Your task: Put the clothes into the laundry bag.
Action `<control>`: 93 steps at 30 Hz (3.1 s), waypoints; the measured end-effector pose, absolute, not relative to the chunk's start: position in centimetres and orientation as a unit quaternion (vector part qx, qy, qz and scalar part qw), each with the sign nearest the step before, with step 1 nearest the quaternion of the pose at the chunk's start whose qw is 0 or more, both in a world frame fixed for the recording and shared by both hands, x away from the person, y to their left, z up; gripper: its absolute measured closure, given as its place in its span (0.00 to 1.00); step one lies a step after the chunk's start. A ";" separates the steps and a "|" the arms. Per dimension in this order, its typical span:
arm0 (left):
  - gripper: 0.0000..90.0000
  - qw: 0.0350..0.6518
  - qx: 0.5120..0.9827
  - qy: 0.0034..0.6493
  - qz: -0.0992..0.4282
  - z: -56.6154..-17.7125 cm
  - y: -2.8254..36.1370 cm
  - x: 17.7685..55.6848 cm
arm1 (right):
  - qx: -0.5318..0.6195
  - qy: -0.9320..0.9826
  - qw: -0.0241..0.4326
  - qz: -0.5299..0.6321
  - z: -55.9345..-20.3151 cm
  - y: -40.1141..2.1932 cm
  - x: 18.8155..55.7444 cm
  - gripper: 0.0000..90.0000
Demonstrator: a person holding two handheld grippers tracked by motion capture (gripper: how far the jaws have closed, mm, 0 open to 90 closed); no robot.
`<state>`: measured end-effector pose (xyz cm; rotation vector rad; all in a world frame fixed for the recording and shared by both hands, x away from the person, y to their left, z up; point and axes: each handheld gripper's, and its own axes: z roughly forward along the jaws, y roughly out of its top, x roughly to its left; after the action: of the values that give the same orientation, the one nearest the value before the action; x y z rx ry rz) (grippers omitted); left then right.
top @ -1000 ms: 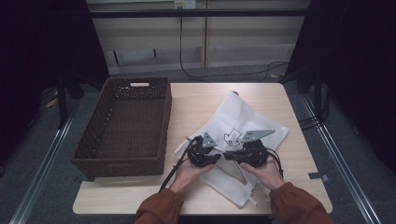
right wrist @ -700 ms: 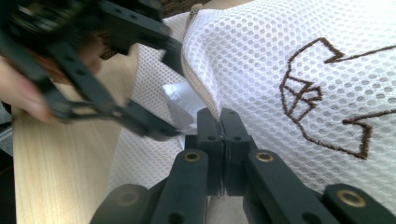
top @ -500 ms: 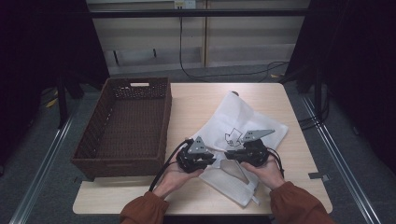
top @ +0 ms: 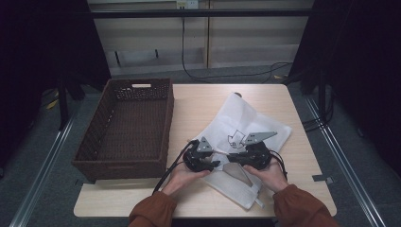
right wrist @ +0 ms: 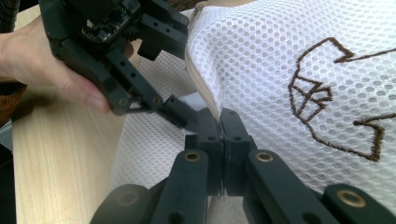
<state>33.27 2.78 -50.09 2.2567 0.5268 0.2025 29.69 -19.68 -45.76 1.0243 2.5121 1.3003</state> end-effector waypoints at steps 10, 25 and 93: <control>0.96 0.403 0.893 0.191 0.068 -49.7 0.8 32.7 | 0.340 0.832 0.068 0.432 -45.5 -19.3 29.8 0.98; 0.98 0.443 0.858 0.229 0.124 -48.1 -0.1 33.4 | 0.331 0.813 0.066 0.475 -43.1 -19.9 28.6 0.98; 0.93 0.377 0.892 0.226 0.110 -49.4 2.3 32.6 | 0.314 0.852 0.036 0.419 -46.8 -18.8 28.2 0.96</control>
<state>32.59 2.26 -49.44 2.2802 0.5792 0.2813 28.19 -18.85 -46.76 0.9636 2.6160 1.2858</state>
